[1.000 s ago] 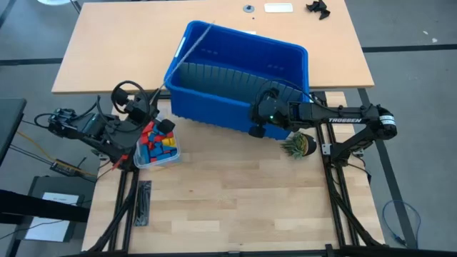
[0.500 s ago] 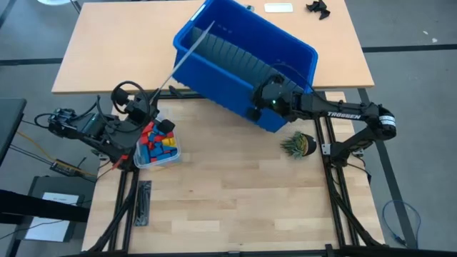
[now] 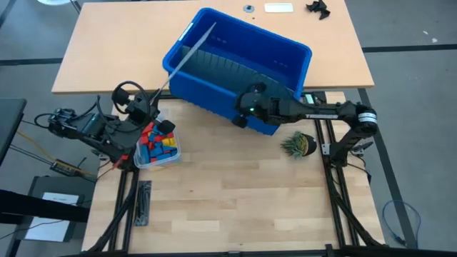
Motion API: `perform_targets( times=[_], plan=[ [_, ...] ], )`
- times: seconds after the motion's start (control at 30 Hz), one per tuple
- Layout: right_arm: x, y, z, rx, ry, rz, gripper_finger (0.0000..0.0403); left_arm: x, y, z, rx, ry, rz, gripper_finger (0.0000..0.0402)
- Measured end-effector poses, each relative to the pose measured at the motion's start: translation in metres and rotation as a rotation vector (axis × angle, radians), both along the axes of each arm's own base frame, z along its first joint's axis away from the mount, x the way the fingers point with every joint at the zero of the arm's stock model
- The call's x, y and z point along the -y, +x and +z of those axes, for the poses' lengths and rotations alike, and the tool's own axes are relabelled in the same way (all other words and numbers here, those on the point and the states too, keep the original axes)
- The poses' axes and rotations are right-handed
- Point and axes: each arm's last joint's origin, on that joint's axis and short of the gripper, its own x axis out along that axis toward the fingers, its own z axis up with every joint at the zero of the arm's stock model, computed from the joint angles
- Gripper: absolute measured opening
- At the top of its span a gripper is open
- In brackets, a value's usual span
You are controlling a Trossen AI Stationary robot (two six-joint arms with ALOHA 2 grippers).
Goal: Sort Items/Unsort Items
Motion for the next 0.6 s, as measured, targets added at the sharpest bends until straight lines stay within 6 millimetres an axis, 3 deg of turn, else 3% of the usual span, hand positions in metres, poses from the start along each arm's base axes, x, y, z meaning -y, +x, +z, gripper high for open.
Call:
perform_targets(
  times=[0.17,0.43,0.6],
  plan=[
    [0.002,0.015,-0.027,-0.102,0.021,0.011,0.0081,0.000,0.000,0.000,-0.004,-0.002,-0.008,0.0015],
    [-0.002,0.024,-0.038,-0.129,0.005,0.024,0.0086,0.000,0.001,0.000,-0.018,0.000,-0.018,0.0015],
    [-0.011,0.024,-0.031,-0.096,-0.019,0.028,0.0201,0.000,0.001,0.000,-0.018,0.000,-0.019,0.0015]
  ],
)
